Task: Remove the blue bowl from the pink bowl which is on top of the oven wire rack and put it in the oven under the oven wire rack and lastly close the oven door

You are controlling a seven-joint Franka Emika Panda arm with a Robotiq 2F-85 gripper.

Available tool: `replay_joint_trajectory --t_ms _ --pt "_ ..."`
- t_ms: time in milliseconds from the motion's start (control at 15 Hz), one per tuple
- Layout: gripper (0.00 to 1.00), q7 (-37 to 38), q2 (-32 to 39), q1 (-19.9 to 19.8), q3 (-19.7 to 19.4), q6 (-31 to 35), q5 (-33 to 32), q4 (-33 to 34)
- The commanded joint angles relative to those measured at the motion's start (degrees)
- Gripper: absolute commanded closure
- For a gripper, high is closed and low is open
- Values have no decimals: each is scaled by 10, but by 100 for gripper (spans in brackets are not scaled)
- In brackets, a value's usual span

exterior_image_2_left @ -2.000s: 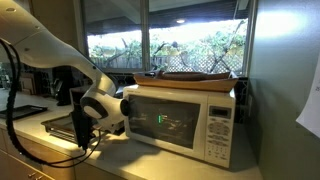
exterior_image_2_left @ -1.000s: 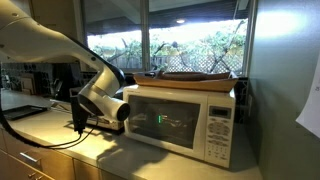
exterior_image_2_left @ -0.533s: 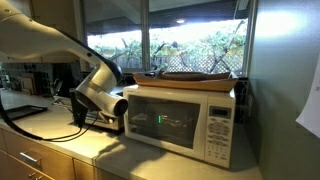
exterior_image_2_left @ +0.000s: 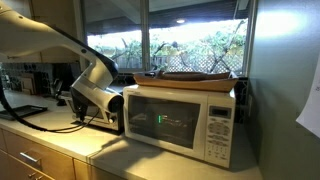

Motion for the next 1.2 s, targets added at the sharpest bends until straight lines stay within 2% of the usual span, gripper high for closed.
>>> replay_joint_trajectory --t_ms 0,267,467,667,1133 --pt "0 -8 -32 -3 4 25 28 -23" --pt "0 12 -66 -18 3 45 0 -25" --pt "0 58 -100 -34 11 86 -66 -28" --pt "0 100 -116 -32 19 121 -106 -28" --pt "0 141 -104 -5 45 178 -60 -26"
